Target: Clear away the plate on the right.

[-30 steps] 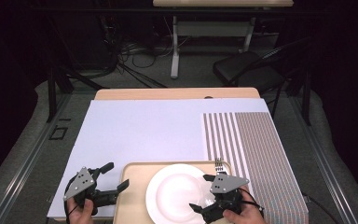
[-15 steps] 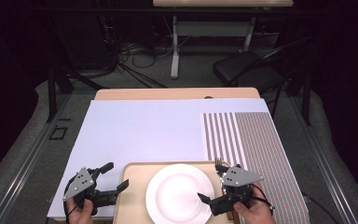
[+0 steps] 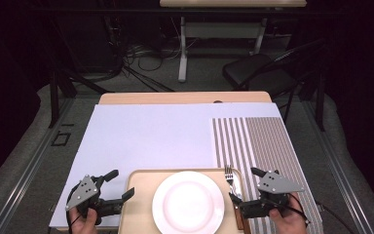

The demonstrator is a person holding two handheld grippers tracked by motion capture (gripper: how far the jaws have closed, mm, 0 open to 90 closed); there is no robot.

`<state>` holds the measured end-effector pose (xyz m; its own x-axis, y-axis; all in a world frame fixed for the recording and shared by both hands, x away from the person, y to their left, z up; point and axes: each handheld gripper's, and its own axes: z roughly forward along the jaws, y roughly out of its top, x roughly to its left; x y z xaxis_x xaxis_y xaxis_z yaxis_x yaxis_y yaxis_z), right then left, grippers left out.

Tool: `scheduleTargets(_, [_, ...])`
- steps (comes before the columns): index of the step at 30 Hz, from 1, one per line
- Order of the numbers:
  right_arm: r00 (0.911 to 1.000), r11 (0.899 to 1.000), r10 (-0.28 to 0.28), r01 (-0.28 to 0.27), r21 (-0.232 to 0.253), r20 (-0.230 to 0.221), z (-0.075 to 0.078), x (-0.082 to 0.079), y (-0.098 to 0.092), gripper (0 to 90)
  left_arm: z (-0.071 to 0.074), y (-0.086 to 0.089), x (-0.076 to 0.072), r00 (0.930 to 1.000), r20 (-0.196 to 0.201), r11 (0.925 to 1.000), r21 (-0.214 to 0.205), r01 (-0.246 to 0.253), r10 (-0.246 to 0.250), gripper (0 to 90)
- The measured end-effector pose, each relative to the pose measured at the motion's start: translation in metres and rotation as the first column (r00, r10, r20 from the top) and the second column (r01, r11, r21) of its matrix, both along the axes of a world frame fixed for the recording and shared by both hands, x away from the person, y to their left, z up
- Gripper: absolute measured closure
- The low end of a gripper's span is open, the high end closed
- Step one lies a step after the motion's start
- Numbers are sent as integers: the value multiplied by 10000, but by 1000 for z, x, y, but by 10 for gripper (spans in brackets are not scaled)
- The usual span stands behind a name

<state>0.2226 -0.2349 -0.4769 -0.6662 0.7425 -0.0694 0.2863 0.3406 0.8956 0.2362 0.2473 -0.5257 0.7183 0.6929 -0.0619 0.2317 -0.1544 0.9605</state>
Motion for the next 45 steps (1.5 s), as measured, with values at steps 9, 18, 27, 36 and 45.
scheduleTargets(9, [9960, 9957, -886, 890, 253, -135, -3, -4, -29, 0, 0, 0, 0, 10000, -11, 10000, 31, 0, 0, 157])
scheduleTargets(18, [9876, 9869, -1554, 1562, 414, -211, -11, -6, -46, 0, 0, 1, 0, 9999, 11, 9999, 1, -111, 111, 157])
scheduleTargets(27, [9688, 9665, -2456, 2473, 681, -333, -23, -1, -64, 0, 0, 2, 0, 9999, 18, 9999, -14, -133, 133, 157])
scheduleTargets(36, [9576, 9559, -2834, 2865, 652, -521, -36, 3, -76, 0, 0, 3, 0, 10000, 7, 10000, -19, -96, 96, 157])
scheduleTargets(45, [9505, 9494, -3022, 3069, 662, -721, -46, 7, -80, 0, 0, 3, 0, 9998, -5, 9998, -61, -195, 195, 157])
